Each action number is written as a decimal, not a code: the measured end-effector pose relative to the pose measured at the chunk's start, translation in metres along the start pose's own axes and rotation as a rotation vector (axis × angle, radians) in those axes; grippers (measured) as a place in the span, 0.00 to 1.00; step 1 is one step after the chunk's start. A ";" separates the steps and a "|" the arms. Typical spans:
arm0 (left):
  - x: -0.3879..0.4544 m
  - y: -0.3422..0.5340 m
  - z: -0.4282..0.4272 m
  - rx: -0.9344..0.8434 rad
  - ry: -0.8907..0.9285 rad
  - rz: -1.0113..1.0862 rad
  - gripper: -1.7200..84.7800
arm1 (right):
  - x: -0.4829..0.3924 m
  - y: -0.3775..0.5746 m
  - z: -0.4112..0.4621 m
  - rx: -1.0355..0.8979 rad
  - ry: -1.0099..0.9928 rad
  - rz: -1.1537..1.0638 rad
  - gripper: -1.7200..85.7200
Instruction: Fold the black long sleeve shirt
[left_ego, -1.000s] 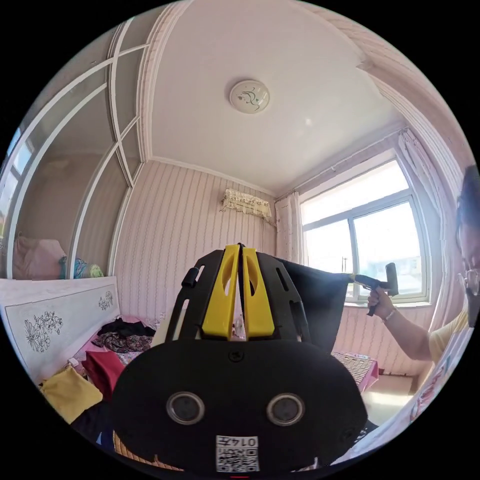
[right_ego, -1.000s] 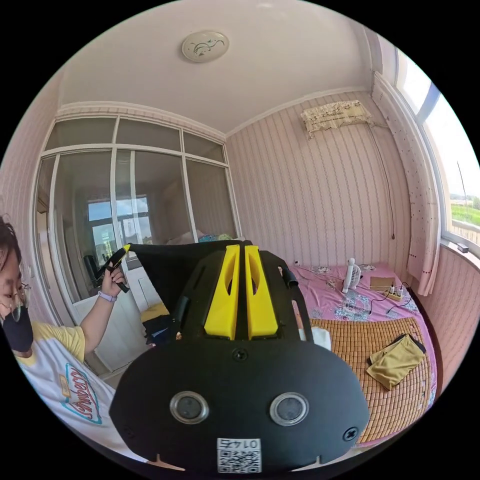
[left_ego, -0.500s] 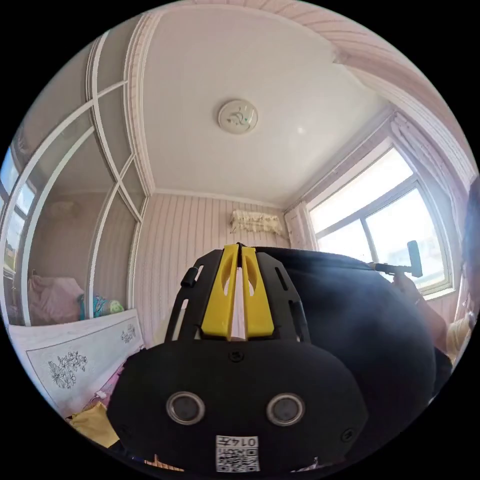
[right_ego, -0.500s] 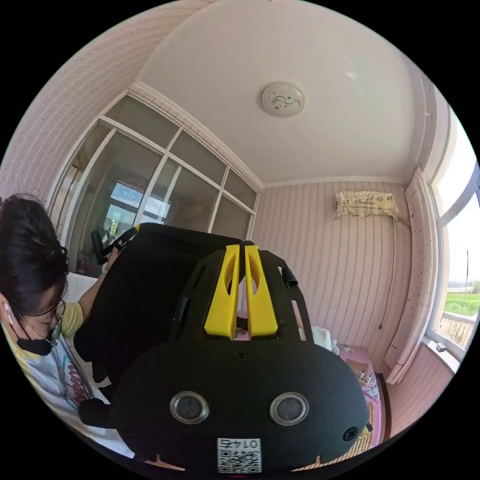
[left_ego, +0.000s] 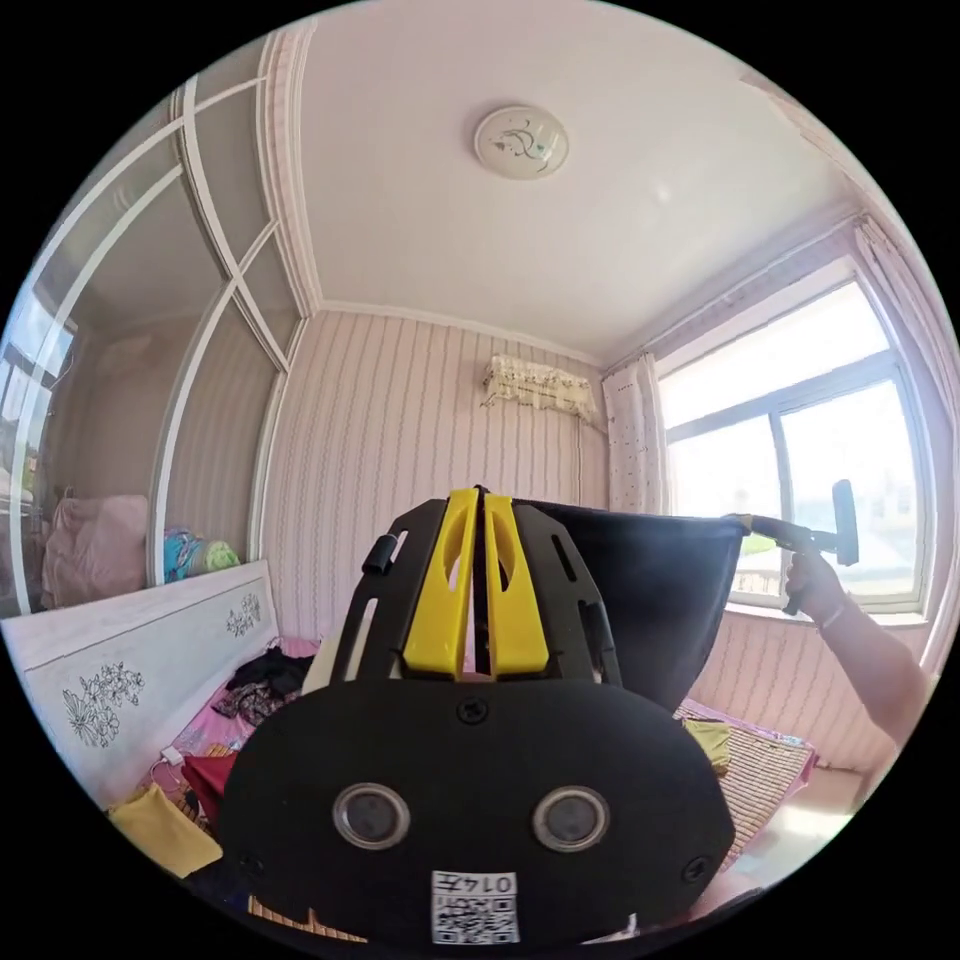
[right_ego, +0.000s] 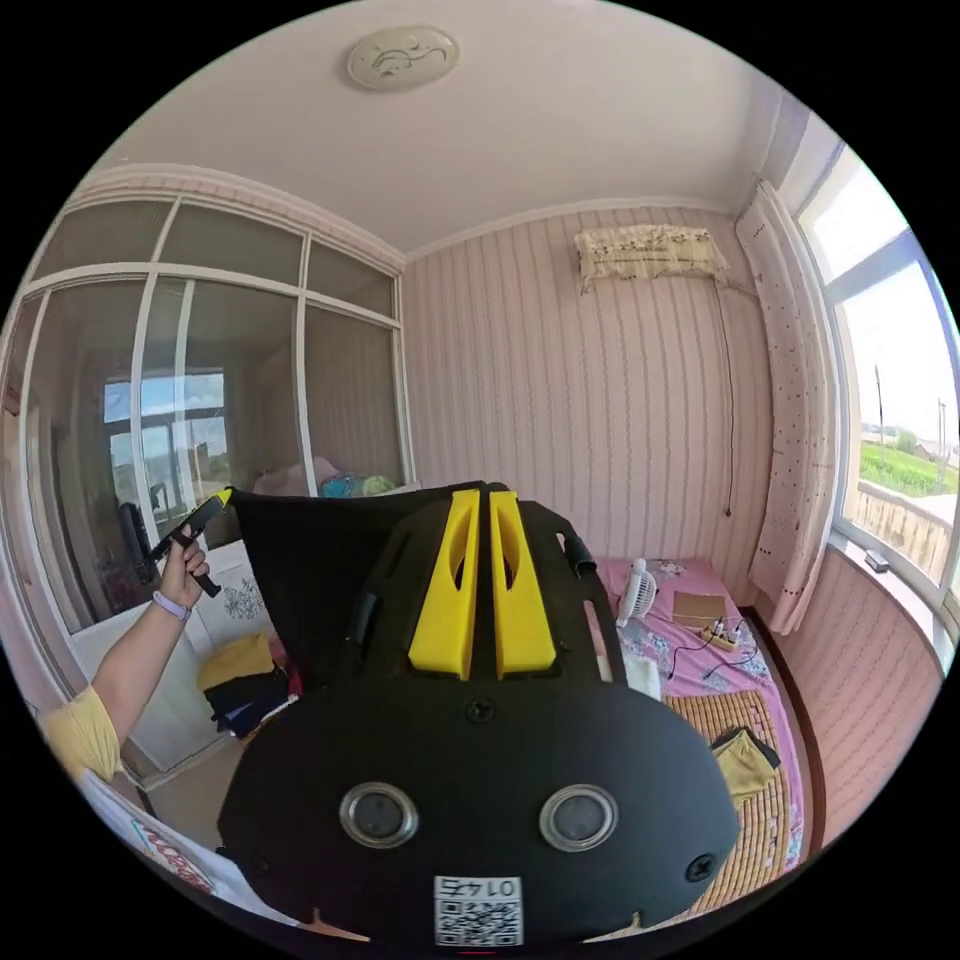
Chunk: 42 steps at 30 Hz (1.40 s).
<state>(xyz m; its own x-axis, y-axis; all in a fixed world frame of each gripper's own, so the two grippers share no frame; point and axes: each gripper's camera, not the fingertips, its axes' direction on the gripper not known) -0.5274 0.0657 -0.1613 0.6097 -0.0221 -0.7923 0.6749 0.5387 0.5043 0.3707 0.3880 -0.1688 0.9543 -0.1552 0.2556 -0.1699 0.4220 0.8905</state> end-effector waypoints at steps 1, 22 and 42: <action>0.000 0.004 0.004 -0.003 0.003 0.028 0.01 | 0.001 0.000 0.007 0.023 -0.006 -0.008 0.03; -0.153 0.522 0.114 -1.245 0.065 -0.463 0.01 | 0.109 0.492 0.269 -1.016 -0.089 0.427 0.03; -0.218 0.555 0.172 -1.542 0.069 -0.349 0.01 | 0.112 0.543 0.330 -1.303 -0.061 0.371 0.04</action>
<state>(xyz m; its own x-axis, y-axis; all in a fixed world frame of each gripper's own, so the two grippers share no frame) -0.2137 0.2244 0.3506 0.4732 -0.3090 -0.8250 -0.3073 0.8197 -0.4833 0.3046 0.3045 0.4678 0.8854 0.1269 0.4472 -0.0256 0.9739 -0.2257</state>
